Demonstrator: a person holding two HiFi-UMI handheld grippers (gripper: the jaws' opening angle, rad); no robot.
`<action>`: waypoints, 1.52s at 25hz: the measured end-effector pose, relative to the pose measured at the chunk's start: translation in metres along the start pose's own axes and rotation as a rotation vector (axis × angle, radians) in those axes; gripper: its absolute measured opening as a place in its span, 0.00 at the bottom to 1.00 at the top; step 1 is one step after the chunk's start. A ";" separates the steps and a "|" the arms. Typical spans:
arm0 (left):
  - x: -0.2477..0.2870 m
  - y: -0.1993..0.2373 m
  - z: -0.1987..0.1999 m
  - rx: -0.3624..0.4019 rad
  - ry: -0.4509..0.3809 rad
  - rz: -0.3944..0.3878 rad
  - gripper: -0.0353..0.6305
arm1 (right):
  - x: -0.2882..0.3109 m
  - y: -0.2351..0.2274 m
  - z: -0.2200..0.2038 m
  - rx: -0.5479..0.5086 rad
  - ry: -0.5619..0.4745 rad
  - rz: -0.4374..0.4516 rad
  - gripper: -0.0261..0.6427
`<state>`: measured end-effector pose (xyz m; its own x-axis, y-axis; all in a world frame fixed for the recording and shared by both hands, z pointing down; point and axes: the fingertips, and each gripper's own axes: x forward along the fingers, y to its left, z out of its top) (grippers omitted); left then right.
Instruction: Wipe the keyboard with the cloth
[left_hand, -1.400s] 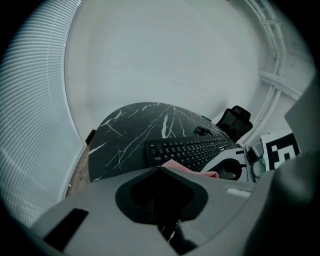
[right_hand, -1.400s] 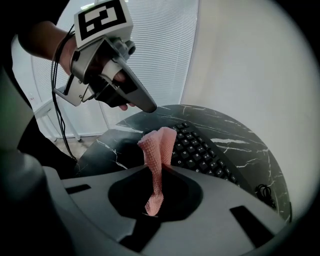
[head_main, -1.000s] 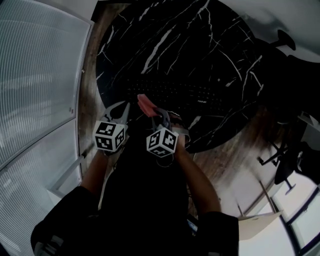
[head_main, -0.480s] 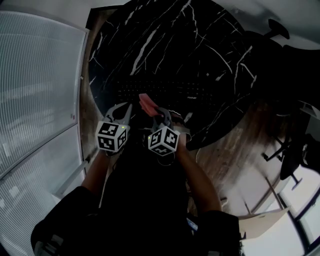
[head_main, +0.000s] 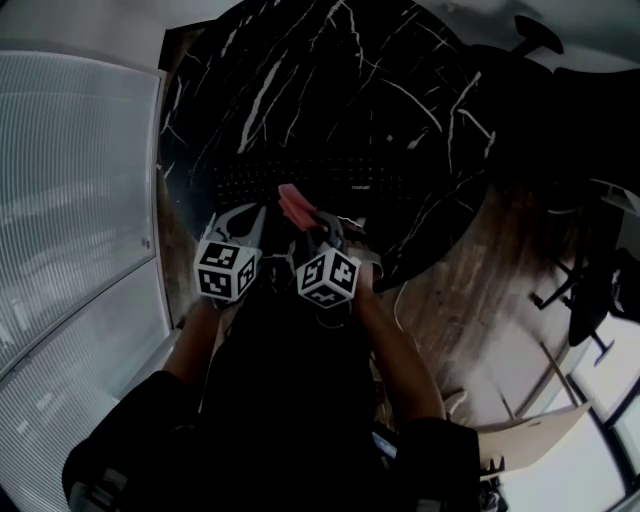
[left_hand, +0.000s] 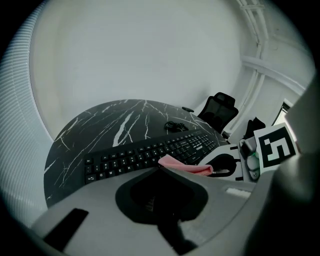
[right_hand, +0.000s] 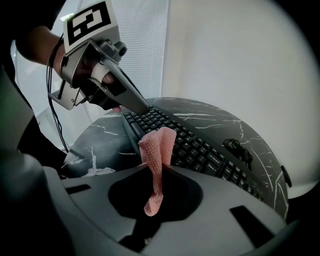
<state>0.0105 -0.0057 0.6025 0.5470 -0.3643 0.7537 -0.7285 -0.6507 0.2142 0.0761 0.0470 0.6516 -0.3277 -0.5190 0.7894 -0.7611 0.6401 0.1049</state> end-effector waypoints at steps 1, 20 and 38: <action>0.002 -0.003 0.001 0.004 0.002 -0.001 0.05 | -0.002 -0.002 -0.003 0.011 -0.002 0.001 0.05; 0.034 -0.071 0.015 0.085 0.046 -0.032 0.05 | -0.037 -0.052 -0.057 0.183 -0.040 -0.017 0.05; 0.065 -0.137 0.025 0.203 0.106 -0.119 0.05 | -0.070 -0.094 -0.115 0.349 -0.058 -0.110 0.05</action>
<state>0.1562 0.0433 0.6061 0.5696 -0.2119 0.7941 -0.5578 -0.8093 0.1842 0.2352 0.0883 0.6556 -0.2565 -0.6114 0.7486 -0.9355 0.3518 -0.0333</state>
